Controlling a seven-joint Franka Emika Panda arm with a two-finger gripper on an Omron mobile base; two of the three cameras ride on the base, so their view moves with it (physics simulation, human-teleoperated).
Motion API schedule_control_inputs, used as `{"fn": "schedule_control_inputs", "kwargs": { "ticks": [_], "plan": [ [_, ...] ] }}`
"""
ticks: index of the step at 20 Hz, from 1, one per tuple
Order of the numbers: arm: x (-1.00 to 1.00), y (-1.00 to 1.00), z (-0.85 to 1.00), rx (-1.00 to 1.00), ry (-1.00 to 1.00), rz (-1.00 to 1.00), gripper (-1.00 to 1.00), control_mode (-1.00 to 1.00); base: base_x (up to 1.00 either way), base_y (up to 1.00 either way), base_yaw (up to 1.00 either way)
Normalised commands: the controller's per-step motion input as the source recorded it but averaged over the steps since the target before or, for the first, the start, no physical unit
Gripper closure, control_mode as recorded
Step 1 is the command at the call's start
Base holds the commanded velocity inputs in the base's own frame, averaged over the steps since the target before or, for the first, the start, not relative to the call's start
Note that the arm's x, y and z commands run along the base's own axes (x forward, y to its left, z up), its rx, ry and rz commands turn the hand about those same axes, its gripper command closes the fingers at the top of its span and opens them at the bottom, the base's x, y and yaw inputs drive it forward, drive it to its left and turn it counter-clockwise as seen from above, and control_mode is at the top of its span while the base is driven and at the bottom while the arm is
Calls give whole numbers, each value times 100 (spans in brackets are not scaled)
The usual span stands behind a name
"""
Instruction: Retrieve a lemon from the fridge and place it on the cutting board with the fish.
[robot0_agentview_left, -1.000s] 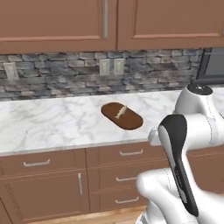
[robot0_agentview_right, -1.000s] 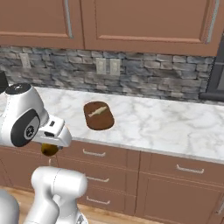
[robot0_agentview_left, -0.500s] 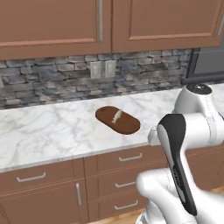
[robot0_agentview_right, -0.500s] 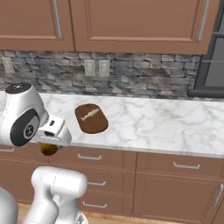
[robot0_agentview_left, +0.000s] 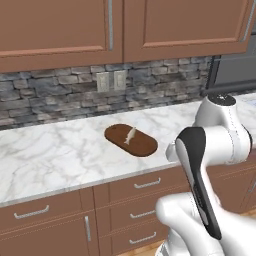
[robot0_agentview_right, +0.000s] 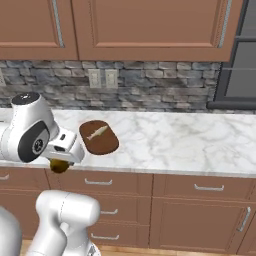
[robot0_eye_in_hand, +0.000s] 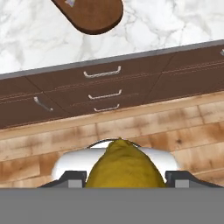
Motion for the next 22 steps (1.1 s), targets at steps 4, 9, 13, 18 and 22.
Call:
{"fn": "schedule_control_inputs", "kwargs": {
  "ticks": [4,9,13,18,22],
  "plan": [
    [73,0,0,0,0,1,100,-100,0,0,0],
    [86,0,-1,0,0,10,100,-100,0,0,0],
    [82,3,-27,-6,0,15,100,-100,0,0,0],
    [100,7,-57,-16,7,13,100,-100,0,0,0],
    [98,16,-50,-6,4,16,100,-100,0,0,0]
  ]
}}
